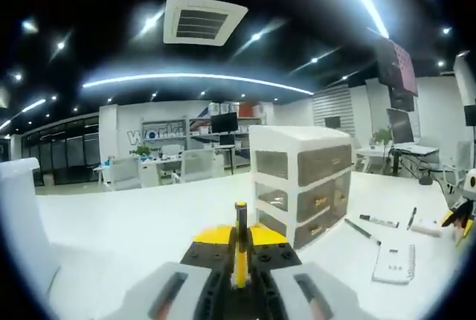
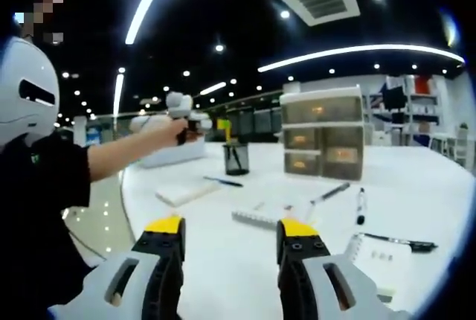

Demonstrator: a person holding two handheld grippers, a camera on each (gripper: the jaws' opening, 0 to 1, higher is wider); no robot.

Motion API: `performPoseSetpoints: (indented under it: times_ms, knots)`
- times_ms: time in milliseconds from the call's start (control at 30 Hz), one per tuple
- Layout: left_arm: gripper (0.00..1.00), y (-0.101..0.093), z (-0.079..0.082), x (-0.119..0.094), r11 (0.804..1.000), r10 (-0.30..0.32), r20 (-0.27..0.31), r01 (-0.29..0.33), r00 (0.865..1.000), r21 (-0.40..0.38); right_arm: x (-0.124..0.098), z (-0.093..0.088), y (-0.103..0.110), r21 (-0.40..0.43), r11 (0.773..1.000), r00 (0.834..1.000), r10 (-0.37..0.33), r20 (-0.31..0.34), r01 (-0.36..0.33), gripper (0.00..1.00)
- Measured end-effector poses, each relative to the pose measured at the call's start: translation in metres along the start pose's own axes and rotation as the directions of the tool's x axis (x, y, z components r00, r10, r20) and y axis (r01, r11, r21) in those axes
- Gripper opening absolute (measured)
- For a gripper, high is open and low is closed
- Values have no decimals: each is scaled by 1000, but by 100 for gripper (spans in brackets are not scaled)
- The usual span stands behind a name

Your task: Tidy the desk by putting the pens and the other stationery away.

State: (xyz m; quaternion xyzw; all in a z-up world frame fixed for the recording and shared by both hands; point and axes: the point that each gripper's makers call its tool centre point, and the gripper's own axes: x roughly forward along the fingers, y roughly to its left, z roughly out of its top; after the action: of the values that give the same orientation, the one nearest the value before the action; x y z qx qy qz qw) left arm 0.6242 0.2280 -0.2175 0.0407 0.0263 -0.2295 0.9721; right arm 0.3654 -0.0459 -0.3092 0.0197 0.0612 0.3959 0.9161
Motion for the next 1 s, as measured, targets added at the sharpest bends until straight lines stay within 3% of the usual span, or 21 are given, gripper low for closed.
performPoseSetpoints:
  times_ms: [633, 767, 1000]
  knots:
    - [8, -5, -29, -7, 1000, 10, -31, -10, 999, 3, 1, -4, 2, 12, 1000, 1000, 8, -4, -8, 46]
    - [14, -5, -27, -10, 1000, 4, -14, -4, 1000, -26, 1, -4, 4, 11, 1000, 1000, 13, -2, -13, 46]
    - [28, -7, -26, -20, 1000, 19, 2, -19, 1000, 1, 1, -4, 6, 11, 1000, 1000, 21, 2, -21, 46]
